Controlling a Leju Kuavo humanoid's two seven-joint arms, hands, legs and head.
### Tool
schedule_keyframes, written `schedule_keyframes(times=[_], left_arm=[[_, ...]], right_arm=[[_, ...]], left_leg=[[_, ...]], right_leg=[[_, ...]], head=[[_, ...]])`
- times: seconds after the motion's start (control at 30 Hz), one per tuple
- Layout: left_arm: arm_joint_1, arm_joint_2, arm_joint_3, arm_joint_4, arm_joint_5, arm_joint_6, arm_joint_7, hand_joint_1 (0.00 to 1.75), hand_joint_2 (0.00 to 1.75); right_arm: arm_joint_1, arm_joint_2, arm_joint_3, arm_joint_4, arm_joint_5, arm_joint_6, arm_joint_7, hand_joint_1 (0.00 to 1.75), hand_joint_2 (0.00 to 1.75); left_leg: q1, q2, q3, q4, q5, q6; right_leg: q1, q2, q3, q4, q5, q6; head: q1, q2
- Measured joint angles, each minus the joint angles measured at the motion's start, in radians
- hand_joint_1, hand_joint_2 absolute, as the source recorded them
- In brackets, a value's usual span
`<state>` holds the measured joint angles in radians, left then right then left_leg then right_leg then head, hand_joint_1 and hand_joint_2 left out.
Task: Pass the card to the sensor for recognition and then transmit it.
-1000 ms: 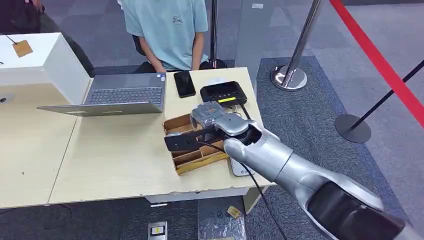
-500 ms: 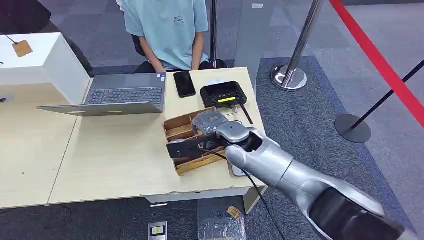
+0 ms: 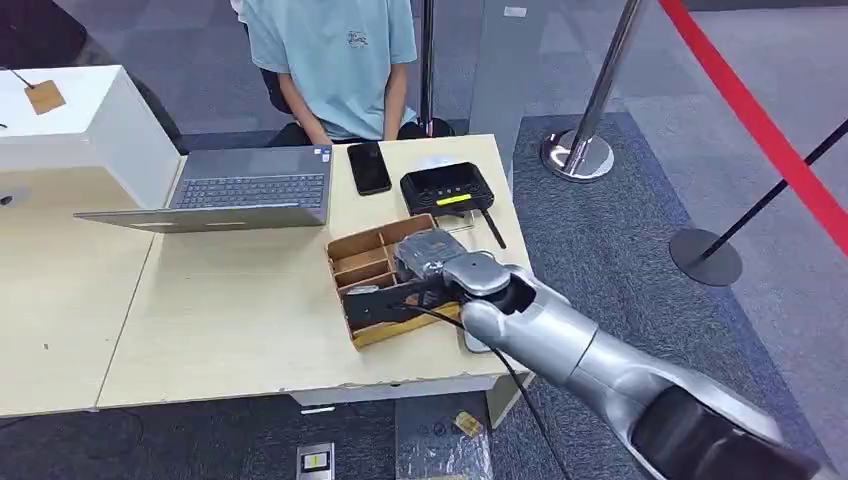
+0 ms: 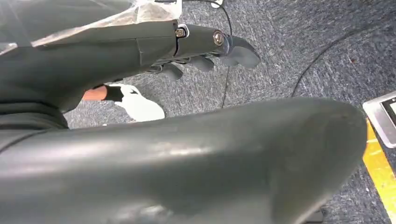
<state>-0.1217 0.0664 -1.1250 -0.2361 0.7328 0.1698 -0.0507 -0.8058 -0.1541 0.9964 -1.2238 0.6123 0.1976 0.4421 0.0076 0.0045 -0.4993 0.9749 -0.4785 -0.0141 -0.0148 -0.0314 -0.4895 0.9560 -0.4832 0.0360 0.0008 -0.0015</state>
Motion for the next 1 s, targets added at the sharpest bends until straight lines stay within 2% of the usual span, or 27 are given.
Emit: schedule_keyframes(times=[0.1, 0.23, 0.27, 0.43, 0.47, 0.57, 0.67, 1.0], left_arm=[[0.0, 0.0, 0.0, 0.0, -0.002, 0.0, 0.0, 0.0, 0.0], [0.001, -0.001, 0.0, 0.0, -0.004, -0.001, 0.0, 0.0, 0.0], [0.001, -0.001, 0.0, 0.0, -0.005, -0.001, 0.0, 0.0, 0.0], [0.001, -0.004, 0.0, 0.0, -0.006, -0.001, 0.0, 0.0, 0.0], [0.001, -0.005, 0.0, 0.0, -0.007, -0.001, 0.001, 0.0, 0.0], [0.001, -0.007, 0.0, 0.0, -0.009, -0.001, 0.003, 0.0, 0.0], [0.001, -0.007, 0.0, 0.0, -0.01, -0.002, 0.009, 0.0, 0.0], [0.001, -0.011, 0.0, 0.0, -0.012, -0.004, 0.015, 0.0, 0.0]], right_arm=[[0.005, -0.01, -0.003, -0.01, -0.003, -0.001, 0.003, 1.1, 1.75], [0.013, -0.023, -0.01, -0.016, -0.006, -0.004, 0.003, 0.99, 1.75], [0.015, -0.025, -0.013, -0.018, -0.008, -0.005, 0.003, 0.91, 1.75], [0.018, -0.039, -0.023, -0.018, -0.018, -0.017, 0.006, 0.86, 1.75], [0.019, -0.041, -0.026, -0.018, -0.021, -0.02, 0.006, 0.96, 1.75], [0.021, -0.049, -0.032, -0.018, -0.027, -0.028, 0.009, 0.98, 1.75], [0.021, -0.055, -0.045, -0.017, -0.035, -0.032, 0.009, 0.91, 1.75], [0.028, -0.063, -0.051, -0.006, -0.038, -0.042, 0.009, 0.87, 1.75]], left_leg=[[0.0, 0.0, 0.0, 0.0, 0.0, 0.0], [0.0, 0.0, 0.0, 0.0, 0.0, 0.0], [0.0, 0.0, 0.0, 0.0, 0.0, 0.0], [0.0, 0.0, 0.0, 0.0, 0.0, 0.0], [0.0, 0.0, 0.0, 0.0, 0.0, 0.0], [0.0, 0.0, 0.0, 0.0, 0.0, 0.0], [0.0, 0.0, 0.0, 0.0, 0.0, 0.0], [0.0, 0.0, 0.0, 0.0, 0.0, 0.0]], right_leg=[[0.0, 0.0, 0.0, 0.0, 0.0, 0.0], [0.0, 0.0, 0.0, 0.0, 0.0, 0.0], [0.0, 0.0, 0.0, 0.0, 0.0, 0.0], [0.0, 0.0, 0.0, 0.0, 0.0, 0.0], [0.0, 0.0, 0.0, 0.0, 0.0, 0.0], [0.0, 0.0, 0.0, 0.0, 0.0, 0.0], [0.0, 0.0, 0.0, 0.0, 0.0, 0.0], [0.0, 0.0, 0.0, 0.0, 0.0, 0.0]], head=[[0.0, 0.0], [0.0, 0.0], [0.0, 0.0], [0.0, 0.0], [0.0, 0.0], [0.0, 0.0], [0.0, 0.0], [0.0, 0.0]])
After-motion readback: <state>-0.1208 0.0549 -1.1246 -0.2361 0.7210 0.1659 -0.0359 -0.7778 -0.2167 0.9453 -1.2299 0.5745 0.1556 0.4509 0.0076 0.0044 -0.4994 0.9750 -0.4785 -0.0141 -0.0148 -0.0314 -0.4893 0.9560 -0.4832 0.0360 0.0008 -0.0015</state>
